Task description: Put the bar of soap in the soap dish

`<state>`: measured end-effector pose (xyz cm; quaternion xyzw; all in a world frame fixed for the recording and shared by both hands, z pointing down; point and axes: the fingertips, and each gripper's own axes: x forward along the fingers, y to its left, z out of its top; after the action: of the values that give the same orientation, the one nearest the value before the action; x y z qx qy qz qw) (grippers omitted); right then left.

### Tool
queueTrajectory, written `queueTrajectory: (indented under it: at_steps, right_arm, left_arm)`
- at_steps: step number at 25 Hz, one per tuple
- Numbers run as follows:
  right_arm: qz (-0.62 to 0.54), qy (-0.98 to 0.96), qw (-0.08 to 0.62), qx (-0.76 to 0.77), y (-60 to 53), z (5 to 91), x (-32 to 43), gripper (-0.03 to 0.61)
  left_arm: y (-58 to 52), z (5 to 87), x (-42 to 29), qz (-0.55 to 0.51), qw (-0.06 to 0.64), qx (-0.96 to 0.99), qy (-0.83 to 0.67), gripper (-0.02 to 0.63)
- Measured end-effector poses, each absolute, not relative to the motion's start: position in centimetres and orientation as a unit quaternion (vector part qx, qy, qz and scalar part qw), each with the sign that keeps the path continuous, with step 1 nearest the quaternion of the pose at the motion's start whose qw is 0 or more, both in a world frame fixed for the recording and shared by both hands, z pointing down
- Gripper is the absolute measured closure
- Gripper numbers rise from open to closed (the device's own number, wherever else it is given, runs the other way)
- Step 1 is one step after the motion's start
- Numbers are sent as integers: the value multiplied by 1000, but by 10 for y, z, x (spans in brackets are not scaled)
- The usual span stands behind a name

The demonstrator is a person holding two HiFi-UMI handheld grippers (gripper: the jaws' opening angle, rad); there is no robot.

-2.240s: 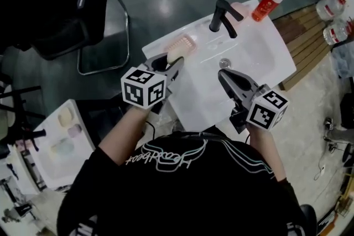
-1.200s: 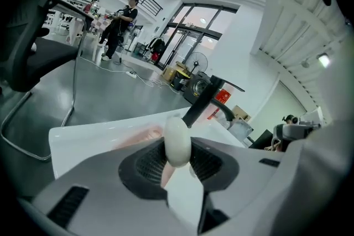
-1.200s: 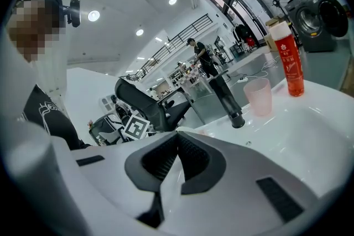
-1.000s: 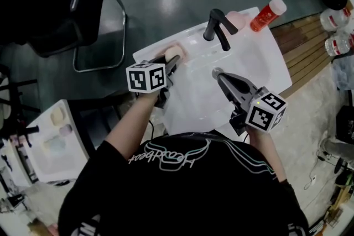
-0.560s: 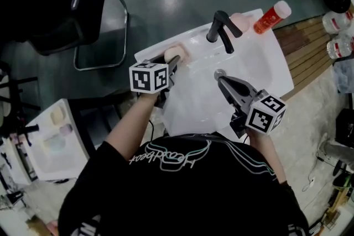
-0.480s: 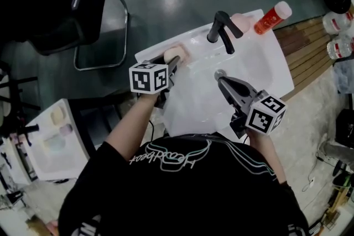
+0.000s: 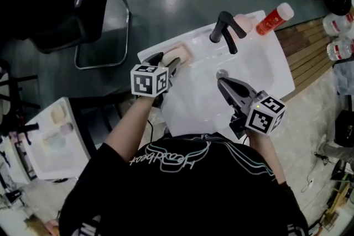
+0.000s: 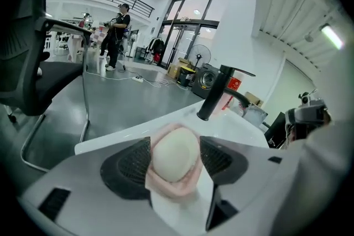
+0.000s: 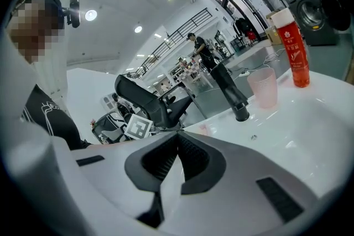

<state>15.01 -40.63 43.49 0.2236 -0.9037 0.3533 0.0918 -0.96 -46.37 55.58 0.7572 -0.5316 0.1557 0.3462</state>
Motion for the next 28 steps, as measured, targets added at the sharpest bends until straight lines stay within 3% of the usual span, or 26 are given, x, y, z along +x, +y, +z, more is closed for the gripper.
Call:
queueTrajectory:
  at_steps: [7,18,22,28]
  right_arm:
    - [355,-905,84,218,-397,432,141,552]
    - [333,-916,60,216,-378,414,126,552]
    - [328,-917,56,217,-371,411,118,552]
    - [330,-919,57,206,-351,412,97,552]
  left_arm:
    - [-457,548,-12,164,320,774,-521,307]
    - [-431,505,-16,129,296,804,-500,315]
    - [-413,481,-16,115,282,819,-486,415]
    - [-378,450,-18,69,298,837,-454,515]
